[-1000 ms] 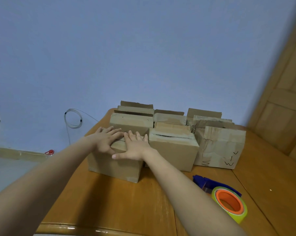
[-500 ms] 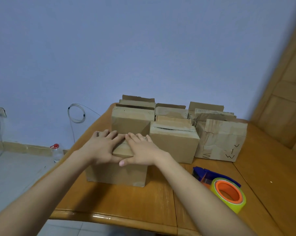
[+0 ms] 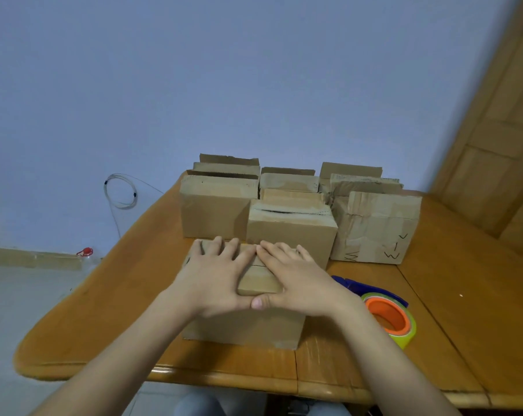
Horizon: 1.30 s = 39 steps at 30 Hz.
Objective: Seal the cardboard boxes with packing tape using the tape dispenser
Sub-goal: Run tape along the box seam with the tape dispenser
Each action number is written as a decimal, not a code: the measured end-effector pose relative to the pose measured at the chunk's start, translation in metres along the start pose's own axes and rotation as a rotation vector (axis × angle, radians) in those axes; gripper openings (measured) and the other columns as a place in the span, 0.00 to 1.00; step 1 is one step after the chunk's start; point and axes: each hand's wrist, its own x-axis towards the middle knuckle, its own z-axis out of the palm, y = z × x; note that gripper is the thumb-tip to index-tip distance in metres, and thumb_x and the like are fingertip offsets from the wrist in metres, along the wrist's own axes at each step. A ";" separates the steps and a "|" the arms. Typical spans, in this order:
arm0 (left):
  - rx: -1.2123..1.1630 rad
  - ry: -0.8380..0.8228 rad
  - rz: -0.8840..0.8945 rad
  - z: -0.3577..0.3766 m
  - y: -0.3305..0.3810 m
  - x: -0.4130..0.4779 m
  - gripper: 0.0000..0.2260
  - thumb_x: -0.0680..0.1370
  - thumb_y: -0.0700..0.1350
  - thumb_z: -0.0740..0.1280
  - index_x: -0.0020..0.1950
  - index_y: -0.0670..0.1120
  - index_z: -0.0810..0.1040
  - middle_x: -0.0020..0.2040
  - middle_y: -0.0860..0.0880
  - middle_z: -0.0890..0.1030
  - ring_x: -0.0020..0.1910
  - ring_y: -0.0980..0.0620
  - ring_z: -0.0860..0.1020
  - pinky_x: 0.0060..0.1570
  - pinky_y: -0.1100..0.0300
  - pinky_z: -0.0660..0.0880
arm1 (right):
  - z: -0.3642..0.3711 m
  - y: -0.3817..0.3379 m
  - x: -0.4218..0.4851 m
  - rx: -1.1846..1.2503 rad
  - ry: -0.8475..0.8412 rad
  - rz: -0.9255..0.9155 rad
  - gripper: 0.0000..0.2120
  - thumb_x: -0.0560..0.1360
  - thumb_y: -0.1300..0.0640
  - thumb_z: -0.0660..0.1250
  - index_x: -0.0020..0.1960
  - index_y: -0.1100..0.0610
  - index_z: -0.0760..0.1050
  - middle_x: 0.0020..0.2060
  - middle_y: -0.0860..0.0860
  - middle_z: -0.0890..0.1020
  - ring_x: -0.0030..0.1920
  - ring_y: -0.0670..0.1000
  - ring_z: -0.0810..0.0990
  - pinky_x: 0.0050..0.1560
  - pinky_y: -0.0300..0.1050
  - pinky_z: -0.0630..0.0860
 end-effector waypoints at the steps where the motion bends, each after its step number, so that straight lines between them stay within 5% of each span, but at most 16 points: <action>1: -0.008 -0.001 0.004 -0.001 0.006 0.001 0.57 0.54 0.80 0.24 0.78 0.54 0.44 0.79 0.45 0.54 0.75 0.38 0.54 0.70 0.38 0.55 | 0.000 0.006 -0.004 0.006 -0.007 0.003 0.49 0.67 0.26 0.51 0.78 0.51 0.39 0.77 0.47 0.41 0.76 0.49 0.39 0.75 0.53 0.37; 7: -0.028 0.009 0.014 -0.003 0.033 0.017 0.55 0.56 0.80 0.28 0.78 0.55 0.43 0.79 0.46 0.52 0.76 0.40 0.52 0.72 0.37 0.53 | 0.001 0.032 -0.023 0.044 0.054 0.022 0.52 0.61 0.23 0.45 0.78 0.50 0.42 0.77 0.45 0.43 0.76 0.46 0.41 0.74 0.49 0.36; 11: -0.068 0.017 -0.014 0.000 0.034 0.021 0.49 0.62 0.81 0.40 0.78 0.58 0.41 0.79 0.48 0.51 0.77 0.42 0.50 0.72 0.39 0.49 | 0.001 0.053 -0.034 0.406 0.258 0.006 0.38 0.71 0.28 0.51 0.75 0.46 0.58 0.74 0.39 0.58 0.74 0.39 0.53 0.74 0.42 0.47; 14: -0.081 0.023 -0.010 0.001 0.032 0.021 0.51 0.59 0.82 0.37 0.78 0.59 0.41 0.80 0.49 0.51 0.77 0.43 0.50 0.73 0.39 0.48 | -0.002 0.081 -0.047 0.491 0.458 0.141 0.21 0.80 0.47 0.59 0.72 0.47 0.66 0.70 0.38 0.65 0.71 0.39 0.61 0.73 0.46 0.61; 16: -0.096 0.019 -0.011 0.002 0.032 0.021 0.54 0.55 0.82 0.31 0.78 0.60 0.41 0.80 0.49 0.50 0.77 0.43 0.49 0.73 0.40 0.47 | -0.002 0.102 -0.055 0.356 0.367 0.228 0.25 0.78 0.59 0.61 0.73 0.46 0.64 0.73 0.40 0.63 0.73 0.42 0.60 0.73 0.49 0.60; 21: -0.114 0.025 -0.030 0.003 0.034 0.021 0.54 0.54 0.82 0.30 0.77 0.61 0.39 0.80 0.51 0.49 0.78 0.44 0.48 0.73 0.41 0.46 | 0.023 0.139 -0.066 0.148 -0.069 0.410 0.39 0.72 0.64 0.63 0.78 0.48 0.49 0.77 0.48 0.51 0.77 0.49 0.47 0.76 0.54 0.49; 25: -0.119 0.005 -0.031 0.002 0.035 0.021 0.55 0.52 0.82 0.29 0.77 0.61 0.38 0.80 0.51 0.47 0.78 0.44 0.47 0.73 0.40 0.44 | 0.036 0.147 -0.068 0.188 -0.134 0.467 0.37 0.74 0.65 0.62 0.78 0.49 0.50 0.76 0.50 0.57 0.75 0.51 0.56 0.73 0.47 0.59; 30: -0.125 0.001 -0.028 0.001 0.034 0.020 0.54 0.54 0.82 0.30 0.77 0.61 0.38 0.80 0.51 0.46 0.78 0.44 0.46 0.74 0.40 0.43 | 0.045 0.150 -0.065 0.128 -0.034 0.496 0.31 0.75 0.62 0.66 0.74 0.47 0.61 0.68 0.49 0.72 0.64 0.51 0.73 0.58 0.44 0.75; 34: -0.112 -0.015 -0.034 -0.001 0.035 0.020 0.53 0.54 0.82 0.31 0.76 0.61 0.36 0.80 0.51 0.45 0.78 0.44 0.45 0.75 0.40 0.43 | 0.047 0.152 -0.068 0.081 0.043 0.501 0.27 0.74 0.59 0.68 0.70 0.46 0.66 0.61 0.49 0.78 0.58 0.51 0.77 0.52 0.44 0.76; 39: -0.111 -0.021 -0.044 -0.003 0.036 0.020 0.52 0.55 0.81 0.34 0.76 0.61 0.37 0.80 0.51 0.46 0.78 0.45 0.46 0.75 0.40 0.44 | 0.032 0.152 -0.072 -0.023 0.393 0.453 0.23 0.74 0.65 0.64 0.67 0.49 0.71 0.57 0.49 0.80 0.57 0.51 0.78 0.51 0.43 0.76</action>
